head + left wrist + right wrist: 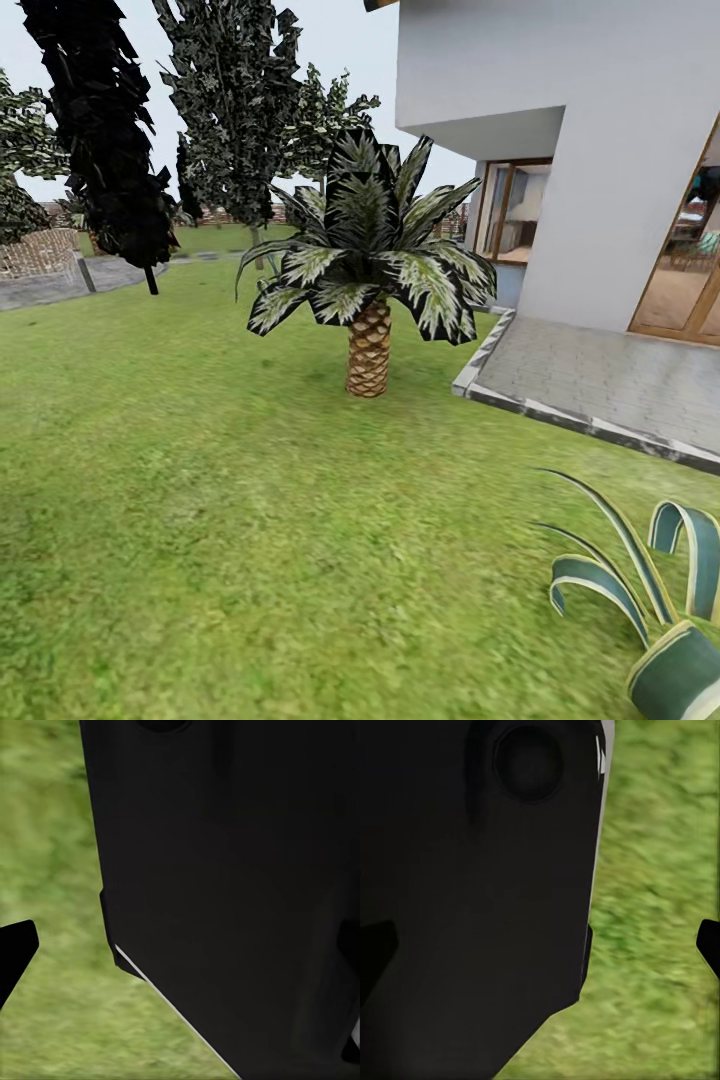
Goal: Take the three Easter eggs out of the wicker basket on the lawn in the garden, then place them on the lawn next to a single tree (choose any tree) so that all three eggs are next to the same tree and none are left in the basket.
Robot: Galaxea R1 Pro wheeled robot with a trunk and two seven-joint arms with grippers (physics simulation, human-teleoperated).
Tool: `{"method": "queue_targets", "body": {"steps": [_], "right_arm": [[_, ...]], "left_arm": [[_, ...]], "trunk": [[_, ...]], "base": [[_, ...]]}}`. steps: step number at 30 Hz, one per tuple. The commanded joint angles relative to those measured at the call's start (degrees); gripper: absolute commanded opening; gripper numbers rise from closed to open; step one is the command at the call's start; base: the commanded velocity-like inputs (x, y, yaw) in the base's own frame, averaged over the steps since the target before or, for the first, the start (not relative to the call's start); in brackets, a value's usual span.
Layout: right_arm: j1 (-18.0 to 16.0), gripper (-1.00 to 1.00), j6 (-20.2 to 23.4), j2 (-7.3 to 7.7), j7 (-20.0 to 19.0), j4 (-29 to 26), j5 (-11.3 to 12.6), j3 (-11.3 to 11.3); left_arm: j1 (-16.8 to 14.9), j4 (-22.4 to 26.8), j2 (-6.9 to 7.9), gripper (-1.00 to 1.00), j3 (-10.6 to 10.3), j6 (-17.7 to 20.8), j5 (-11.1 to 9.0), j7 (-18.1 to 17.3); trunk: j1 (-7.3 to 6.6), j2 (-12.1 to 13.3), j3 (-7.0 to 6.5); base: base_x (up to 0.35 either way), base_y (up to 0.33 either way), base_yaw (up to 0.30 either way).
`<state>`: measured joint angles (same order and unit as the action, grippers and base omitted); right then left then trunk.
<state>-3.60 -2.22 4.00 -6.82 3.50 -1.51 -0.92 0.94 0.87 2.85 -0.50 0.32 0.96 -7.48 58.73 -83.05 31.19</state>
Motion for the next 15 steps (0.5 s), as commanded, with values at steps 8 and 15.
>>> {"method": "queue_targets", "body": {"steps": [8, 15], "right_arm": [[-0.1, 1.00, 0.1, -0.19, 0.2, 0.2, -0.1, 0.1], [-0.1, 1.00, 0.2, -0.31, 0.2, 0.2, -0.4, 0.1]], "left_arm": [[0.0, 0.1, 0.01, 1.00, 0.0, 0.0, 0.1, -0.2], [0.0, 0.1, -0.02, 1.00, 0.0, 0.0, 0.1, -0.2]], "trunk": [[0.00, 0.0, 0.17], [0.00, 0.0, 0.41]], "base": [[0.001, 0.001, 0.111], [0.000, 0.000, 0.267]]}}
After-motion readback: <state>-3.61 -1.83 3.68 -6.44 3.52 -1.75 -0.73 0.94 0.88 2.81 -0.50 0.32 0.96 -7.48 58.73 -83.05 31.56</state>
